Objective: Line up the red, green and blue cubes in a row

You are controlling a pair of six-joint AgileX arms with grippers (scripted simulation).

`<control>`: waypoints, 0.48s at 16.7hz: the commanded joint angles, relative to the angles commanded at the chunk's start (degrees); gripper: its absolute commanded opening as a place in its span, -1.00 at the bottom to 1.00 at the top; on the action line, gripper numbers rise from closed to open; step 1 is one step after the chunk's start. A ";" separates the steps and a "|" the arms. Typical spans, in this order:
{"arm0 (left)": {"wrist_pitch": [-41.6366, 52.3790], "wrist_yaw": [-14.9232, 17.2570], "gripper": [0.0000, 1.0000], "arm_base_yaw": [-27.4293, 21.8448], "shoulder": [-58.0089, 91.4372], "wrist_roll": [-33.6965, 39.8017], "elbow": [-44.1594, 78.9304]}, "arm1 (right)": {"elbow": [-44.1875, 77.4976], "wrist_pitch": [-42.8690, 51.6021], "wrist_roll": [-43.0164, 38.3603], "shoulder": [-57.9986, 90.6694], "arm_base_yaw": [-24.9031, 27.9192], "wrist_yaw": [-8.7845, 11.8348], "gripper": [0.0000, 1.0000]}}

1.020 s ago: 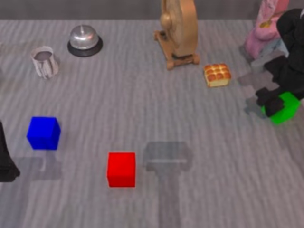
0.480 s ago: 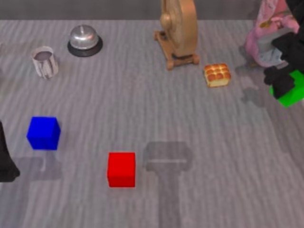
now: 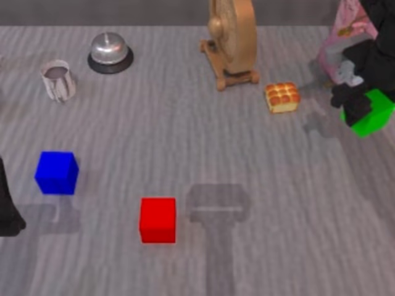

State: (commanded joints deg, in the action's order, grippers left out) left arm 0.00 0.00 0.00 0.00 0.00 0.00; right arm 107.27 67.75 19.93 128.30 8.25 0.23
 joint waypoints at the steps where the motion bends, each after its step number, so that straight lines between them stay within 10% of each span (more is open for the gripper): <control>1: 0.00 0.00 1.00 0.00 0.00 0.00 0.00 | 0.13 0.13 -2.50 -0.03 1.60 -0.04 -1.00; 8: 0.00 0.00 1.00 0.00 0.00 0.00 0.00 | -0.69 1.80 -34.26 -0.88 19.11 -0.52 -1.00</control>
State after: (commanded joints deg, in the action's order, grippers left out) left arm 0.00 0.00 0.00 0.00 0.00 0.00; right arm 106.59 69.54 -14.33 127.42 27.36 -0.29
